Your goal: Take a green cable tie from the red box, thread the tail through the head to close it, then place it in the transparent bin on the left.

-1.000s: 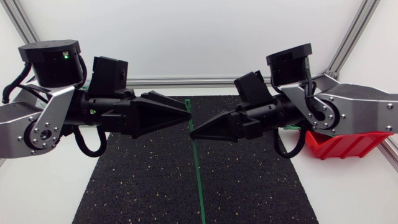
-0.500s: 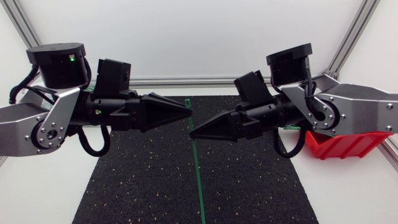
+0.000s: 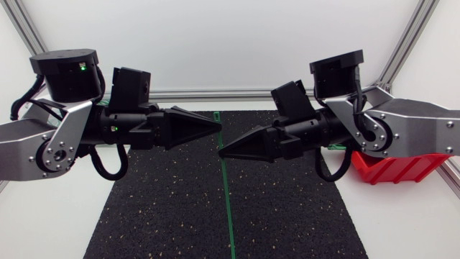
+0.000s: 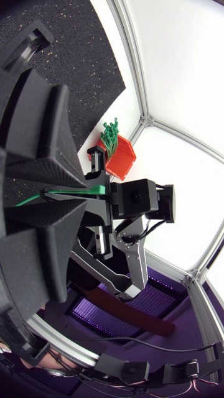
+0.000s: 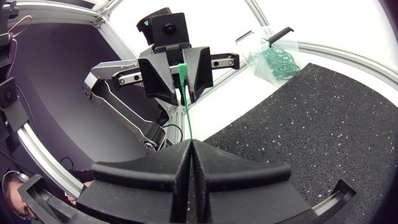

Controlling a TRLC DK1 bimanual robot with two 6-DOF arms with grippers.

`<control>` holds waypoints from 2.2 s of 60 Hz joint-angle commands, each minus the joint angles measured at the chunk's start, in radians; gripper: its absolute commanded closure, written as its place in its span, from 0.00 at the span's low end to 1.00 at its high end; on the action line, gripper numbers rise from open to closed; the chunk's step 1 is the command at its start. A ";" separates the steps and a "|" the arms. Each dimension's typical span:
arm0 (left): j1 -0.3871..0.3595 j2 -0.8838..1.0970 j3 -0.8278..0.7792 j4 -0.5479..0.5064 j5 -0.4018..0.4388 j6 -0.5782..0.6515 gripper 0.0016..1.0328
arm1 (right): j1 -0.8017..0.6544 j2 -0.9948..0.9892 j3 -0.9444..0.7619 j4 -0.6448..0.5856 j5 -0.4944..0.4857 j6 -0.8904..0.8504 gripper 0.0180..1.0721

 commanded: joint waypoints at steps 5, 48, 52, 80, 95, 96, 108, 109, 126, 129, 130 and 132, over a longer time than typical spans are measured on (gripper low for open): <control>0.000 -0.003 0.004 0.016 -0.003 -0.022 0.90 | -0.010 -0.018 -0.033 0.013 -0.008 0.034 0.94; -0.012 -0.014 -0.001 0.016 -0.021 -0.028 0.96 | 0.001 -0.021 -0.043 0.039 -0.008 0.052 0.94; -0.014 -0.009 0.004 0.016 -0.027 -0.031 0.96 | 0.005 -0.016 -0.043 0.039 -0.005 0.052 0.95; -0.003 -0.024 0.011 0.022 -0.032 -0.070 0.96 | 0.018 0.004 -0.038 0.046 -0.006 0.066 0.94; 0.060 -0.069 0.010 0.010 -0.030 -0.110 0.96 | -0.062 -0.048 -0.021 -0.019 -0.016 0.060 0.40; 0.066 -0.076 0.007 0.008 -0.030 -0.110 0.96 | -0.068 -0.050 -0.021 -0.023 -0.016 0.060 0.40; 0.126 -0.103 -0.001 0.007 -0.030 -0.165 0.96 | -0.130 -0.038 0.011 -0.065 -0.012 -0.035 0.40; 0.133 -0.103 0.000 0.007 -0.030 -0.173 0.96 | -0.131 -0.036 0.019 -0.080 -0.009 -0.071 0.37; 0.252 -0.037 0.059 -0.023 0.023 -0.275 0.96 | -0.079 -0.036 0.066 -0.319 0.158 -0.503 0.04; 0.268 -0.026 0.065 -0.027 0.029 -0.283 0.96 | -0.078 -0.033 0.069 -0.327 0.158 -0.542 0.04; 0.270 -0.024 0.066 -0.029 0.031 -0.283 0.96 | -0.079 -0.033 0.069 -0.332 0.159 -0.556 0.04; 0.278 -0.015 0.071 -0.033 0.032 -0.283 0.96 | -0.078 -0.028 0.073 -0.341 0.162 -0.585 0.04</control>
